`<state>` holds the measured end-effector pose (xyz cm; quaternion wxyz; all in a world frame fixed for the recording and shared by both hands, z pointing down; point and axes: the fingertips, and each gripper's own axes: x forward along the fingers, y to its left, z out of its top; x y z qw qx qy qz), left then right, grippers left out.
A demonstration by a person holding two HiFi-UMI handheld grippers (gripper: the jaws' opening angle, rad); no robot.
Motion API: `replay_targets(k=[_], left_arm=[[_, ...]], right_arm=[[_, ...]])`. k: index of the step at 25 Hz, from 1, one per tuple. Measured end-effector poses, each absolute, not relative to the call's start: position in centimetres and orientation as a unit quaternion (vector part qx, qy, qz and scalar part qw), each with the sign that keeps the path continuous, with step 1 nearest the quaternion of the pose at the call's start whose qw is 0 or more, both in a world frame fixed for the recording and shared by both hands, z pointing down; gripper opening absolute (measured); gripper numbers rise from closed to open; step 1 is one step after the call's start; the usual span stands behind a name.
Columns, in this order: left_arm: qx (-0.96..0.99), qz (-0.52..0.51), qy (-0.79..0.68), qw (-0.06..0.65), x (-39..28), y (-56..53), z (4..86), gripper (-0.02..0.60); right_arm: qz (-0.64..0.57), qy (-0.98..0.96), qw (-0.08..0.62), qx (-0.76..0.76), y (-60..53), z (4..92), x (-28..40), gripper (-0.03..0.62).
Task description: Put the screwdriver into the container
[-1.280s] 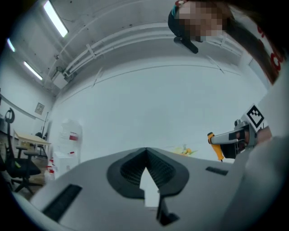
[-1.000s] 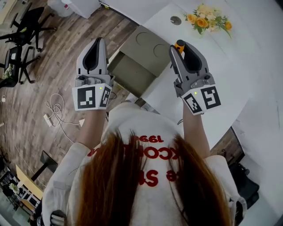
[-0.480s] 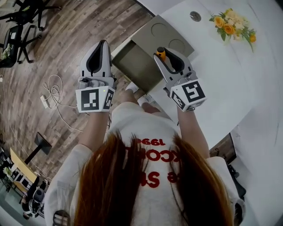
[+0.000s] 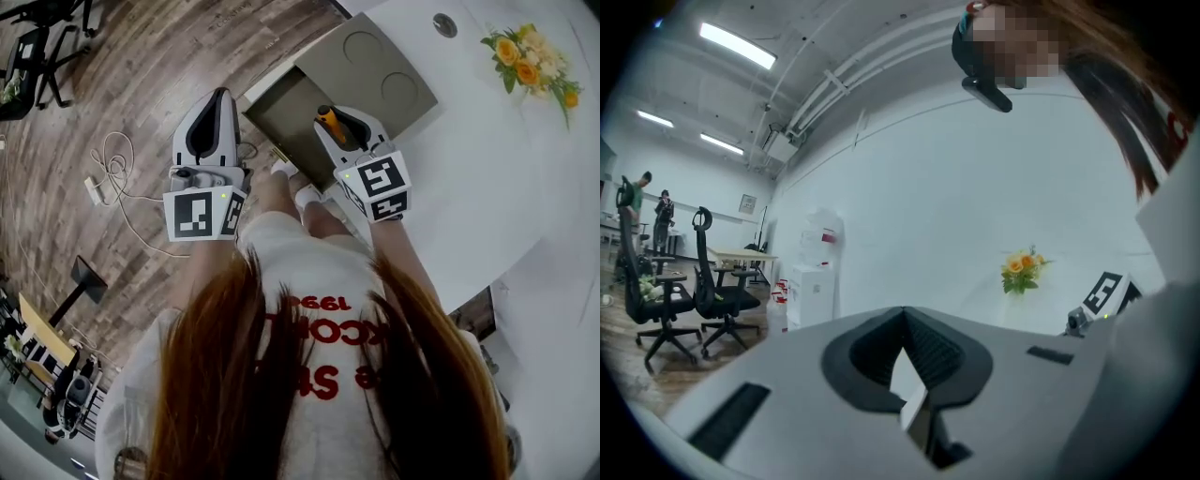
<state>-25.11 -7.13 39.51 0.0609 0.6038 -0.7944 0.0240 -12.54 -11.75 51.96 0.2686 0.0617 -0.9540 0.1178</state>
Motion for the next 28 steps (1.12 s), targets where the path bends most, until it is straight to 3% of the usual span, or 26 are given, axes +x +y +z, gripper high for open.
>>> replay_targets(k=[8, 12, 14, 18, 28], left_arm=[[0.596, 0.031, -0.8, 0.068, -25.9, -6.9, 40.4, 0.005], [0.592, 0.031, -0.802, 0.069, -26.4, -6.7, 40.4, 0.005], [0.59, 0.031, -0.804, 0.07, -26.6, -6.7, 40.4, 0.005], [0.587, 0.03, -0.807, 0.066, -27.4, -6.4, 40.1, 0.005], [0.58, 0.02, -0.814, 0.03, -29.5, -6.2, 36.7, 0.005]], right_arm=[[-0.003, -0.928, 0.369, 0.039, -10.7, 55.7, -15.1, 0.131], [-0.022, -0.923, 0.381, 0.037, -10.5, 56.0, -15.6, 0.134], [-0.006, -0.928, 0.369, 0.041, -10.9, 55.6, -15.6, 0.133], [0.044, -0.941, 0.33, 0.056, -11.8, 54.4, -15.8, 0.017], [0.114, -0.973, 0.164, 0.116, -15.3, 45.5, -16.2, 0.005]])
